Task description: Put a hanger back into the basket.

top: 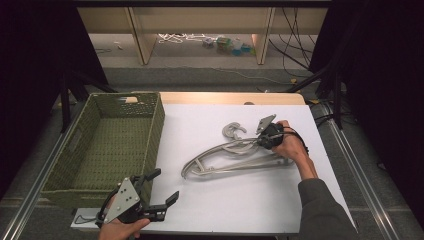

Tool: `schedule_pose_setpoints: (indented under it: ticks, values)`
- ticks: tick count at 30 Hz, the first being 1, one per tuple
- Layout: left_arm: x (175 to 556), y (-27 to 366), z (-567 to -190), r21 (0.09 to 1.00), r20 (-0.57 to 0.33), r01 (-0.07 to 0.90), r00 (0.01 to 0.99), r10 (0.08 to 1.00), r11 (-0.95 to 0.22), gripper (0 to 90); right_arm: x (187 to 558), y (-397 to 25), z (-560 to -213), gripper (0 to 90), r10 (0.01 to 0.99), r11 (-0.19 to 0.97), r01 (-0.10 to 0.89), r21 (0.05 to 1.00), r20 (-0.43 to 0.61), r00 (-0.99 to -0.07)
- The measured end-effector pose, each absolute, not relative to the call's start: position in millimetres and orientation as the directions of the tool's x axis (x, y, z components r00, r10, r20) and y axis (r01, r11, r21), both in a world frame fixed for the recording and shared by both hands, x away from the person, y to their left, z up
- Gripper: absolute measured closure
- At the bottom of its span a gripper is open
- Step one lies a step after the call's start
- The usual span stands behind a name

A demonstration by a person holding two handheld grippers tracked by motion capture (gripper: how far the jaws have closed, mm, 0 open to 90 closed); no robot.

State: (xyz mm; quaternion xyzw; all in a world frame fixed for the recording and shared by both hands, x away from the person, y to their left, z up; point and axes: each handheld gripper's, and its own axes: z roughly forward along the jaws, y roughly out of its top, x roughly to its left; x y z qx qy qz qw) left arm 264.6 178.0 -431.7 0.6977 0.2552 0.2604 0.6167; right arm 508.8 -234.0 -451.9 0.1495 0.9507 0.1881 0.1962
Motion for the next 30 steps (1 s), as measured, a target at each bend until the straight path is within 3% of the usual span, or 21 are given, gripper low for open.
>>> schedule_pose_setpoints:
  ticks: [8, 18, 30]
  values:
    - [264.9, 177.5, -431.9, 0.993, 0.050, 0.037, 0.736, 0.675, -0.113, 16.6, 503.4, -234.2, -449.4, 79.9, 0.206, 0.938, 0.056, 0.343, -0.418, -0.885]
    - [266.4, 178.5, -431.4, 0.993, 0.038, 0.046, 0.730, 0.682, -0.105, 16.8, 491.7, -235.5, -436.5, 82.2, 0.144, 0.946, -0.021, 0.325, -0.476, -0.868]
    - [270.1, 174.6, -430.4, 0.992, 0.039, 0.055, 0.731, 0.681, -0.117, 16.8, 461.2, -238.1, -398.2, 82.5, 0.046, 0.920, -0.199, 0.337, -0.599, -0.800]
